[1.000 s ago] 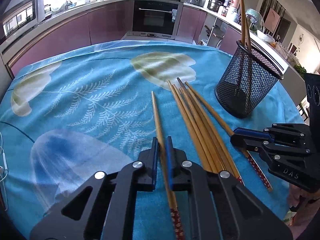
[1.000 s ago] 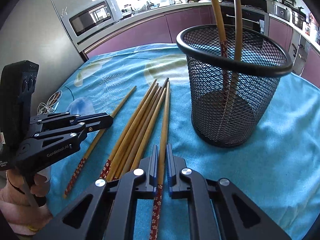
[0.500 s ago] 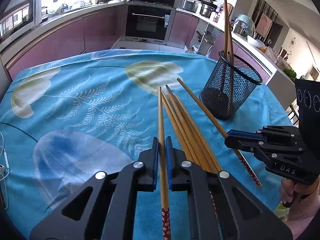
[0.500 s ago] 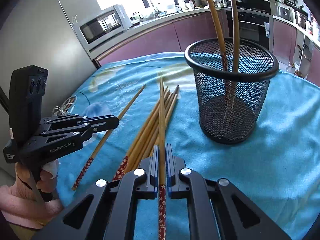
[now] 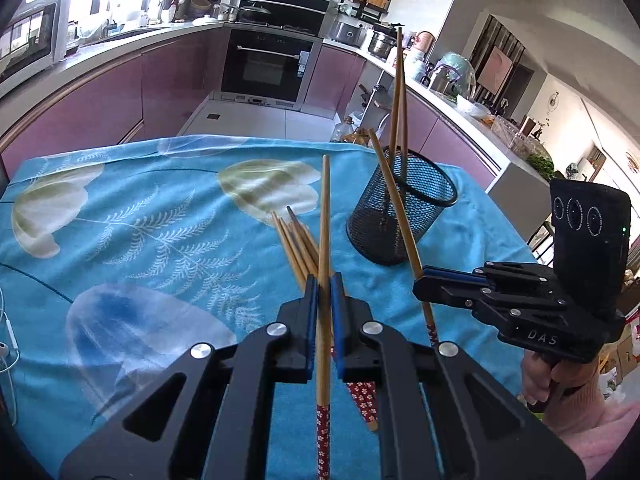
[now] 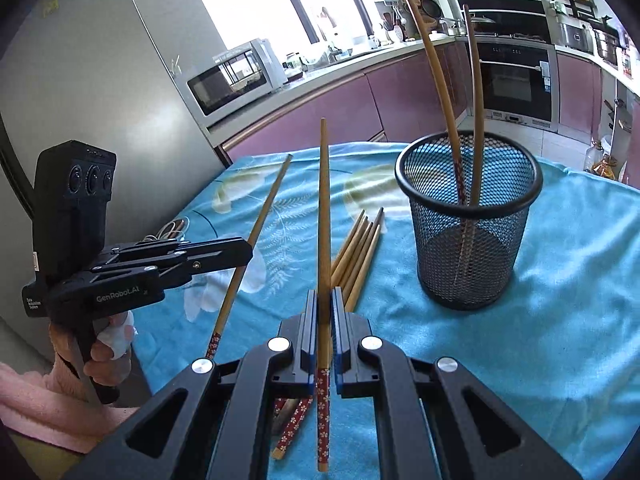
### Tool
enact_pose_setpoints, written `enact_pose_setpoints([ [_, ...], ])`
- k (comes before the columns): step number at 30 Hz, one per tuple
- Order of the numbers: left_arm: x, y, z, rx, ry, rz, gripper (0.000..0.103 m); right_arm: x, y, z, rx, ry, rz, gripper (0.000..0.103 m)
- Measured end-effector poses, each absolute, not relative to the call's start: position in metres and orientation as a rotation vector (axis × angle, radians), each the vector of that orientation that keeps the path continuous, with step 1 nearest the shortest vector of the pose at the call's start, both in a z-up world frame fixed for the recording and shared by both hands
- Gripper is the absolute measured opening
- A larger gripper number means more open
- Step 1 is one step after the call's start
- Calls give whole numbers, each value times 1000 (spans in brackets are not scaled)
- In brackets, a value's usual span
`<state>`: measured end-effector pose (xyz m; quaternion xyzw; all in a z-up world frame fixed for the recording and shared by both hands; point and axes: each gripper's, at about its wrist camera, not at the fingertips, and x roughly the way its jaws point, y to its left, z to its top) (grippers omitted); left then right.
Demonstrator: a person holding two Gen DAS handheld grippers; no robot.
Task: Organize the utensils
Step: 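Carry the chopstick with the right gripper and lower it into the mesh cup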
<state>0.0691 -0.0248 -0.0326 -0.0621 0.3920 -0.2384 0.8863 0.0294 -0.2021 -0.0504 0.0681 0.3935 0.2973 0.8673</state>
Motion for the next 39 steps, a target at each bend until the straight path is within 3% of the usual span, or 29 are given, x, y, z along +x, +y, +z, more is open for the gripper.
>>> enact_pose_setpoints([
  [17, 53, -15, 47, -228, 644, -652, 7, 21, -244, 8, 182, 626, 552, 6],
  [39, 106, -68, 132, -196, 465, -661, 7, 83, -264, 62, 153, 409, 420, 6],
])
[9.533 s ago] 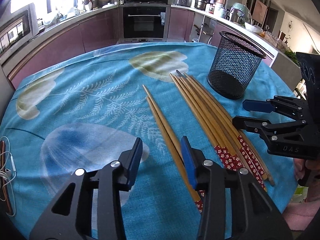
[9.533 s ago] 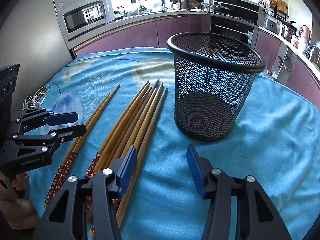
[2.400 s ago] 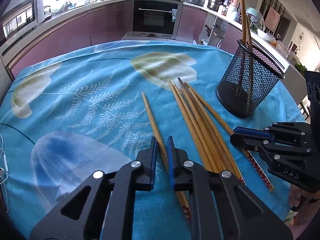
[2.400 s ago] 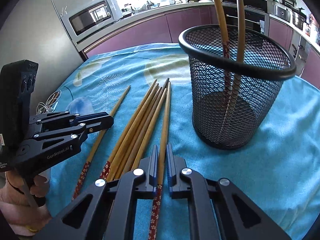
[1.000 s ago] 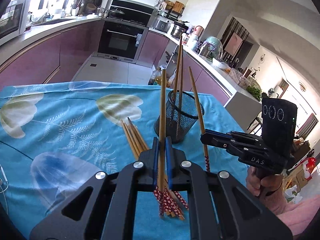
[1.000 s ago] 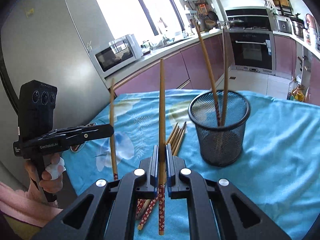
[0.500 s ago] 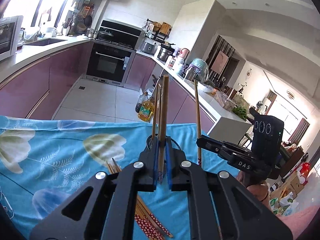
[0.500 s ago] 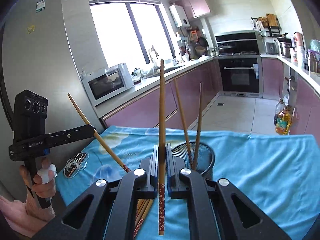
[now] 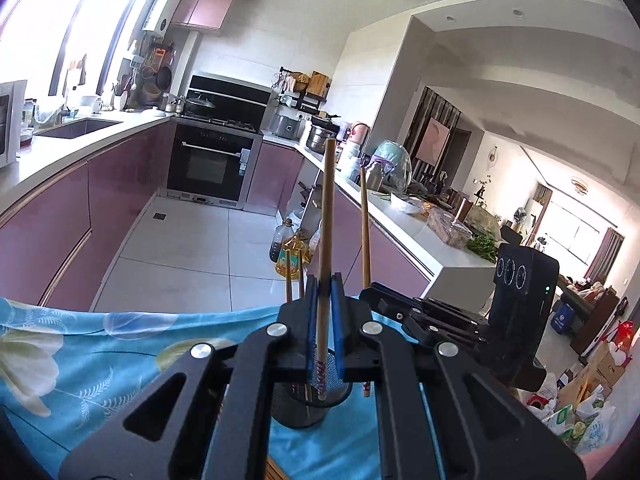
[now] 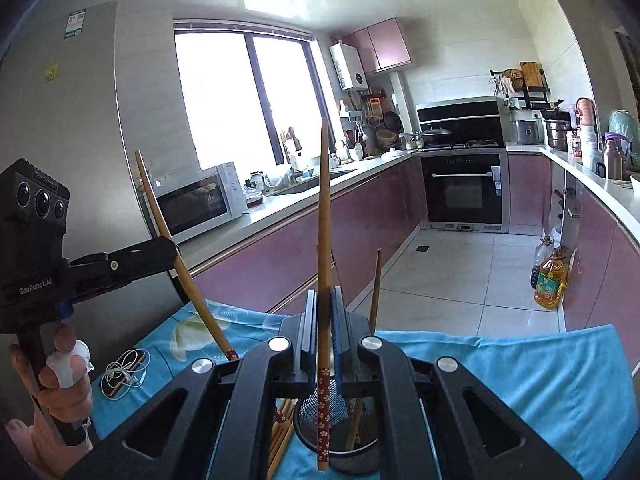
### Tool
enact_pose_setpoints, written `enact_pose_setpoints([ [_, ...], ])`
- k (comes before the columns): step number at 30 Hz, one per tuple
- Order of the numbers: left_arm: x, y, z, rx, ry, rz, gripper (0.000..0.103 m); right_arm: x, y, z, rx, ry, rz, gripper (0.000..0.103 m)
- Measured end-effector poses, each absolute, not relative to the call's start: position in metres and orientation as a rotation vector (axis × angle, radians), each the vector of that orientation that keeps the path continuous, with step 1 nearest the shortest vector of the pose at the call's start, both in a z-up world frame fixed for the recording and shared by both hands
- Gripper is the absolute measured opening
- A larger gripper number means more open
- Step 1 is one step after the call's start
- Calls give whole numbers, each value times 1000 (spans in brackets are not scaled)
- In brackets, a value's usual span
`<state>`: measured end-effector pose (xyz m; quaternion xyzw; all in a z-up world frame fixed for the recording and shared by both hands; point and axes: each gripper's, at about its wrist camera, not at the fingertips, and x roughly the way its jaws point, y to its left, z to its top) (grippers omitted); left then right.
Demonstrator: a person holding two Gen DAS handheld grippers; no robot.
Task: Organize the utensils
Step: 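Carry the chopstick with the right gripper and lower it into the mesh cup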
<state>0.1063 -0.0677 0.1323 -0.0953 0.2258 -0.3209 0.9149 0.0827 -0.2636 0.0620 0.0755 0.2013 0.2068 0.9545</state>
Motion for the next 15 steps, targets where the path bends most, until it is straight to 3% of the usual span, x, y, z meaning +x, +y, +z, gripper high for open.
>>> enact_pose_setpoints([
  [15, 150, -111, 61, -64, 673, -646, 7, 112, -244, 19, 69, 532, 368, 6],
])
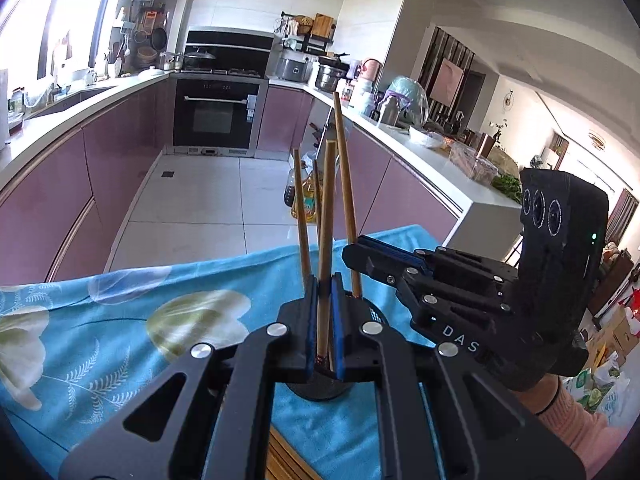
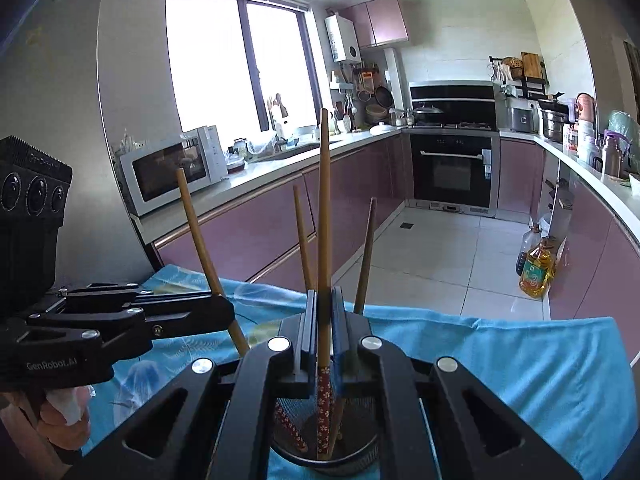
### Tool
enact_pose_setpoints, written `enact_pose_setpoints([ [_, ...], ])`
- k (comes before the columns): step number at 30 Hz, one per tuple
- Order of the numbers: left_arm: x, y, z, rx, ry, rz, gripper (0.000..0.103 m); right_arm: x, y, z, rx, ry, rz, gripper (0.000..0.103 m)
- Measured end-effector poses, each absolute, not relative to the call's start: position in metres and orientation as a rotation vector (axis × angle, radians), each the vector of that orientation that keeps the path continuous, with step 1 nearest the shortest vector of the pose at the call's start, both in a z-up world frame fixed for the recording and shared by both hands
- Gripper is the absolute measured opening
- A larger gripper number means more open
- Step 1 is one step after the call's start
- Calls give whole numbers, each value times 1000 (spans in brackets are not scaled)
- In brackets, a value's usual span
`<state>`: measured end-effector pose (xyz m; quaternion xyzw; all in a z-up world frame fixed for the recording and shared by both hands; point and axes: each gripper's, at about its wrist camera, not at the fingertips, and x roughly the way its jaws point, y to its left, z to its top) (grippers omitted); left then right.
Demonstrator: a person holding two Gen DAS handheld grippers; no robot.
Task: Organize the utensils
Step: 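Carry the chopstick with the right gripper and lower it into the mesh cup, then open the right gripper and return it toward the chopstick pile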
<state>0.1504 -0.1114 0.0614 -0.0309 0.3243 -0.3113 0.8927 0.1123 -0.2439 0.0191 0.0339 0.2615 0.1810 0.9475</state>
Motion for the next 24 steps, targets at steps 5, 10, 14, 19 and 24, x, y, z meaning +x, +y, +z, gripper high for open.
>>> enact_pose_setpoints([
  [5, 160, -116, 43, -46, 725, -657, 7, 113, -241, 5, 34, 614, 362, 6],
  [10, 168, -118, 38, -33, 734, -646, 7, 116, -243, -5, 19, 685, 350, 6],
  [14, 175, -124, 35, -17, 745, -634, 8, 122, -243, -9, 24, 727, 340, 6],
  [19, 186, -132, 28, -9, 772, -614, 8, 127, -242, -13, 34, 741, 336, 8],
  [24, 193, -131, 18, -16, 792, -597, 8, 129, -243, -14, 45, 744, 331, 8],
])
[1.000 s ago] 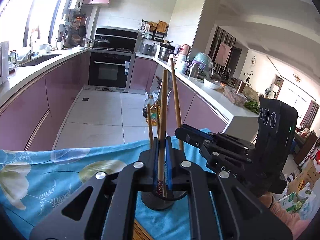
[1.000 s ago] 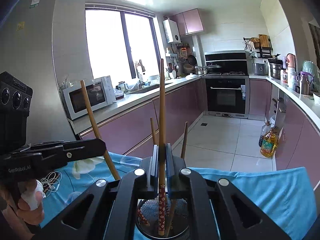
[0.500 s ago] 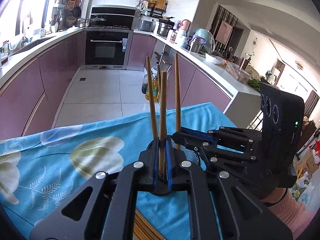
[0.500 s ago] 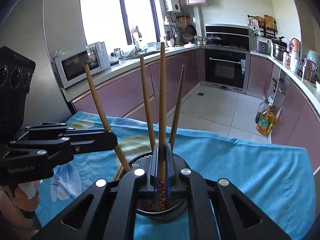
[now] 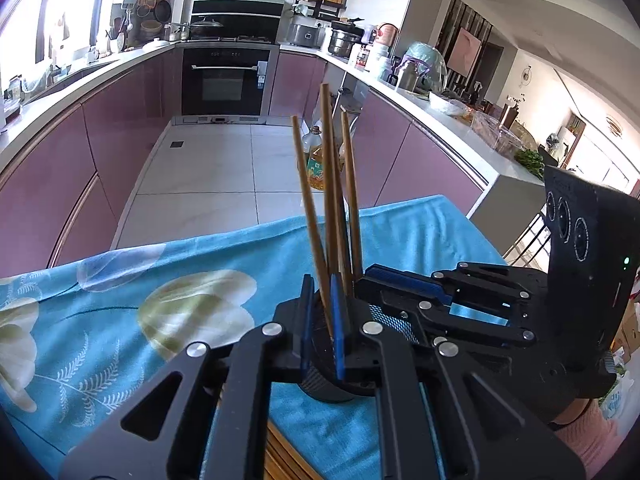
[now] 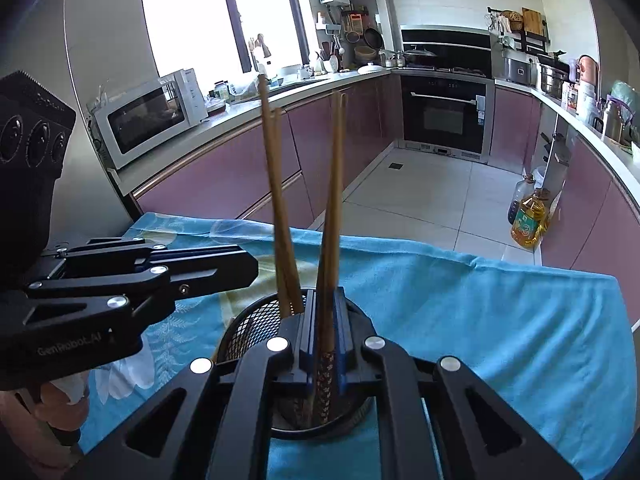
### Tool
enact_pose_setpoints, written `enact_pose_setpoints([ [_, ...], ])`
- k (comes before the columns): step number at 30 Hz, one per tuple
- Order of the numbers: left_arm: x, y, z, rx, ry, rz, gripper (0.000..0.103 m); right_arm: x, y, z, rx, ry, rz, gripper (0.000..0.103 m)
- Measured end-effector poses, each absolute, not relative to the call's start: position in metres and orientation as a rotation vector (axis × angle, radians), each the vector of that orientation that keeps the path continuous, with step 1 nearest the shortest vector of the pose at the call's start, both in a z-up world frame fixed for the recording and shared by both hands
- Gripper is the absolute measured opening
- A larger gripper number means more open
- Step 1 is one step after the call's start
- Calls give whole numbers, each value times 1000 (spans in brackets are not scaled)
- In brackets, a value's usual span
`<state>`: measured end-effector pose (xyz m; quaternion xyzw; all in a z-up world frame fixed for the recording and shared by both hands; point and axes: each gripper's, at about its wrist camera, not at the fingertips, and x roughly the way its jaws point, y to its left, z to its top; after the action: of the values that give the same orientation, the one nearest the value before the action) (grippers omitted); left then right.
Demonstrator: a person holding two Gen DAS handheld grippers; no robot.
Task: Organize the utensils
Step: 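Open the right gripper and return it toward the chopstick pile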
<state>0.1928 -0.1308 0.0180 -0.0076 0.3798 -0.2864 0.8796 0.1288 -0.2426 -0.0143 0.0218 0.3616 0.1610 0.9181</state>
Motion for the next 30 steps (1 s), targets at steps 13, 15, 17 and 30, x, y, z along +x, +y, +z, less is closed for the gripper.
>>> enact_pose_setpoints([
  [13, 166, -113, 22, -14, 692, -547, 46, 112, -247, -5, 74, 687, 346, 26],
  [15, 156, -105, 25, -11, 658, -522, 52, 103, -245, -1, 72, 666, 360, 32],
  [17, 145, -95, 28, -9, 623, -496, 63, 92, -243, 4, 71, 644, 380, 34],
  [30, 92, -33, 2, 16, 605, -311, 93, 36, -202, -11, -7, 670, 527, 45],
])
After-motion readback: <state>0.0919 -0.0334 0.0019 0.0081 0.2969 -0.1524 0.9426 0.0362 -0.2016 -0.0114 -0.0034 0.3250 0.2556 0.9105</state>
